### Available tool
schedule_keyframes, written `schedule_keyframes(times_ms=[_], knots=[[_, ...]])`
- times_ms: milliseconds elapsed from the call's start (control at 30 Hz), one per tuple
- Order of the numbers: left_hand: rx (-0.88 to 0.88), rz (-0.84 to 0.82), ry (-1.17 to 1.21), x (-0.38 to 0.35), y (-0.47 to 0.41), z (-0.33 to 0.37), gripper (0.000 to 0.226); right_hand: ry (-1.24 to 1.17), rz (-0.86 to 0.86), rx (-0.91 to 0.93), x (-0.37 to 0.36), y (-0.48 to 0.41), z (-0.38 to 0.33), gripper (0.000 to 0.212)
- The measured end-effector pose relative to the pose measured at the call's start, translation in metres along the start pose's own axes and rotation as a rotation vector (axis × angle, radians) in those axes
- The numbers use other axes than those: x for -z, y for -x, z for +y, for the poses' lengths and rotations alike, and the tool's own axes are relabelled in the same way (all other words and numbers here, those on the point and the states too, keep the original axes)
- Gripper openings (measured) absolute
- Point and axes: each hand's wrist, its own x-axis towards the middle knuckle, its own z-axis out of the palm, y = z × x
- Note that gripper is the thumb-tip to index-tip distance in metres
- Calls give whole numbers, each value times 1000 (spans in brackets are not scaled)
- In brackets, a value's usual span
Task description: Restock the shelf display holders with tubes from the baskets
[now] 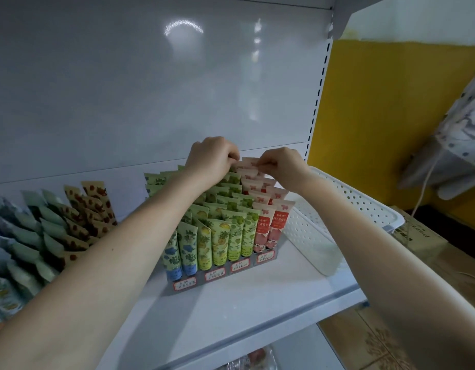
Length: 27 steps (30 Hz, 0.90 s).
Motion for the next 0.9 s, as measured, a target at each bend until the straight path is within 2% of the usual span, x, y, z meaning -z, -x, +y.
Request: schedule_keyframes(times_ms=[67, 167, 400, 567, 700, 900], knots=[[18, 29, 1, 5, -2, -4, 17, -37, 33, 5, 5, 0, 2, 19], [46, -54, -61, 5, -6, -4, 18, -49, 89, 10, 8, -5, 4, 22], [46, -139, -99, 5, -12, -4, 18, -48, 30, -15, 2, -18, 1, 20], [29, -154, -34, 5, -18, 3, 16, -37, 12, -6, 1, -20, -2, 17], [28, -191, -101, 3, -24, 10, 15, -15, 6, -4, 2, -21, -2, 17], [43, -157, -118, -2, -25, 11, 15, 72, 9, 18, -3, -23, -1, 22]])
